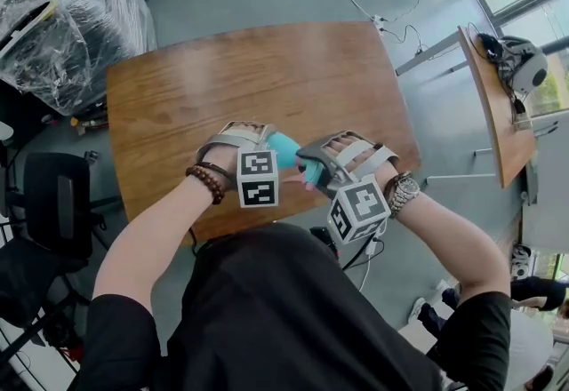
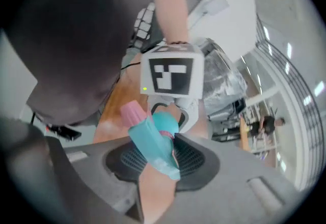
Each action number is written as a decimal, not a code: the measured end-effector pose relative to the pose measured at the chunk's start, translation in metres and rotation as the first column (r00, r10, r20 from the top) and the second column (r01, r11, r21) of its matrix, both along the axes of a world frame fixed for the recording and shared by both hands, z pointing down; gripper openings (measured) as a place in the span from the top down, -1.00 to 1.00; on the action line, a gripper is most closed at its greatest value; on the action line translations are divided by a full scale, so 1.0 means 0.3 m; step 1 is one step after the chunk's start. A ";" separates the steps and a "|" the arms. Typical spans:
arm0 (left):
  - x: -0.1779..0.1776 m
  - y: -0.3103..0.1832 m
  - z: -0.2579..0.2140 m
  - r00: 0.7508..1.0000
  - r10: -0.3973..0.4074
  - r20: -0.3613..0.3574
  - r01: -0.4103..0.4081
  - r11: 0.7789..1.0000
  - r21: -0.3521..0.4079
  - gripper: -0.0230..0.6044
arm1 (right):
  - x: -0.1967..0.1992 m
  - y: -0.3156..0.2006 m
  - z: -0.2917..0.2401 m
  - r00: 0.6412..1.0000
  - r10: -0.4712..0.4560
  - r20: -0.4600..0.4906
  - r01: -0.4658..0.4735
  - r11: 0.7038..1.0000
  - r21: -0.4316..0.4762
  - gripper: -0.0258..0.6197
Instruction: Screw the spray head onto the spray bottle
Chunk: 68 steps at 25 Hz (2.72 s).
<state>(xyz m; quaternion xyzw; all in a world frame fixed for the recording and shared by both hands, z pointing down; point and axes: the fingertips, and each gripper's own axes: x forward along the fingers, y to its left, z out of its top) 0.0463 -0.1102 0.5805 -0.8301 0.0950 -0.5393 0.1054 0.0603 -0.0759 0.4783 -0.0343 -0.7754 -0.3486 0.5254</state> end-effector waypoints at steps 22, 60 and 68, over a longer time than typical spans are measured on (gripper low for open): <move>0.032 -0.028 0.101 0.978 -0.148 -0.147 0.135 0.986 -0.094 -0.38 | 0.012 -0.090 0.048 0.943 0.334 0.006 -0.324 0.917 -0.232 0.22; 0.059 -0.347 0.244 0.720 -0.551 -0.421 0.485 0.834 -0.262 -0.57 | 0.236 -0.127 0.035 0.565 0.775 0.283 -0.623 0.625 -0.470 0.17; -0.010 -0.305 0.196 0.735 -0.538 -0.414 0.488 0.843 -0.228 -0.60 | 0.170 -0.111 0.049 0.544 0.780 0.308 -0.602 0.619 -0.504 0.17</move>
